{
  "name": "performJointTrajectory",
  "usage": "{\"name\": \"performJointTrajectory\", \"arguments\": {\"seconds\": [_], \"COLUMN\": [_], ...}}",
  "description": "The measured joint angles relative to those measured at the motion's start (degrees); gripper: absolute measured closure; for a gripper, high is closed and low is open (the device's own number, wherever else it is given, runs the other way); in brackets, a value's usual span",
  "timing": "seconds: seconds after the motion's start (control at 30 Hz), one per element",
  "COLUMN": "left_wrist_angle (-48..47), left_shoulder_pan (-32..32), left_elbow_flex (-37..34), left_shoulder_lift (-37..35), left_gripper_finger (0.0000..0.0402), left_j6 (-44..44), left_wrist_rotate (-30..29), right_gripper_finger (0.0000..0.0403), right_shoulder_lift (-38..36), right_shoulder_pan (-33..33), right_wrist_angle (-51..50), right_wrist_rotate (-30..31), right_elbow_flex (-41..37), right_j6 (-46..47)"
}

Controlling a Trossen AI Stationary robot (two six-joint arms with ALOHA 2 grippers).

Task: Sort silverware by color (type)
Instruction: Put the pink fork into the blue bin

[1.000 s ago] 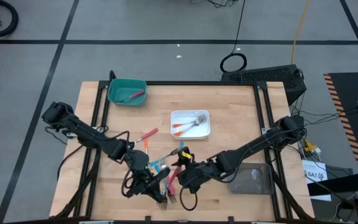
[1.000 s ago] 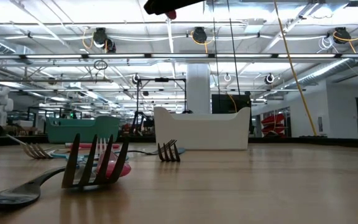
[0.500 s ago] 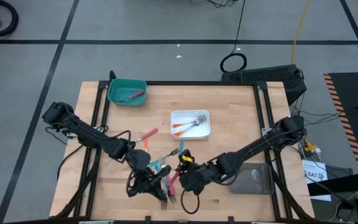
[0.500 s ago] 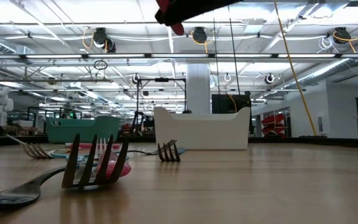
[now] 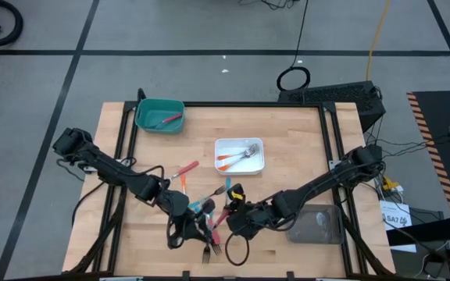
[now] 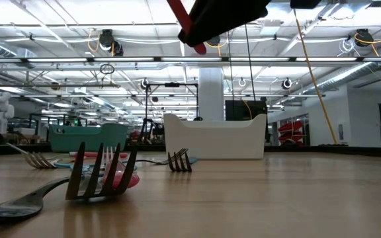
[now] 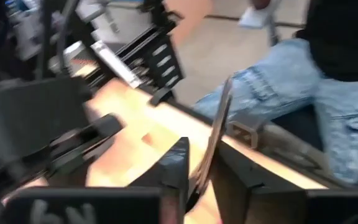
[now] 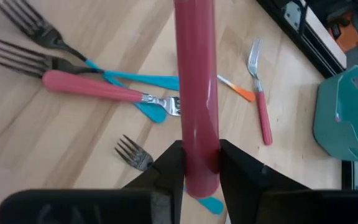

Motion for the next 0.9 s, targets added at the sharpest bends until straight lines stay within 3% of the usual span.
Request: {"name": "performJointTrajectory", "arguments": {"seconds": [0.33, 0.53, 0.77, 0.9], "left_wrist_angle": [0.0, -3.7, -17.4, -25.8], "left_shoulder_pan": [-0.4, -1.2, -2.3, -3.3], "left_elbow_flex": [0.0, 1.0, 7.7, 11.5], "left_shoulder_lift": [0.0, -0.6, -0.6, -0.7], "left_gripper_finger": [0.0216, 0.0206, 0.0206, 0.0206], "left_j6": [-1.9, -3.4, -11.3, -18.6], "left_wrist_rotate": [-16.1, -24.0, -29.8, -37.3], "right_gripper_finger": [0.0331, 0.0331, 0.0331, 0.0334], "right_shoulder_lift": [-0.1, -0.3, -0.5, -0.5], "right_shoulder_pan": [0.0, 0.1, 0.1, 0.1], "right_wrist_angle": [-2.0, -5.4, -9.4, -11.1], "right_wrist_rotate": [2.7, 5.4, 8.1, 8.1], "right_elbow_flex": [0.2, 0.2, 0.4, 0.4], "right_j6": [1.6, 3.4, 6.6, 7.5]}}
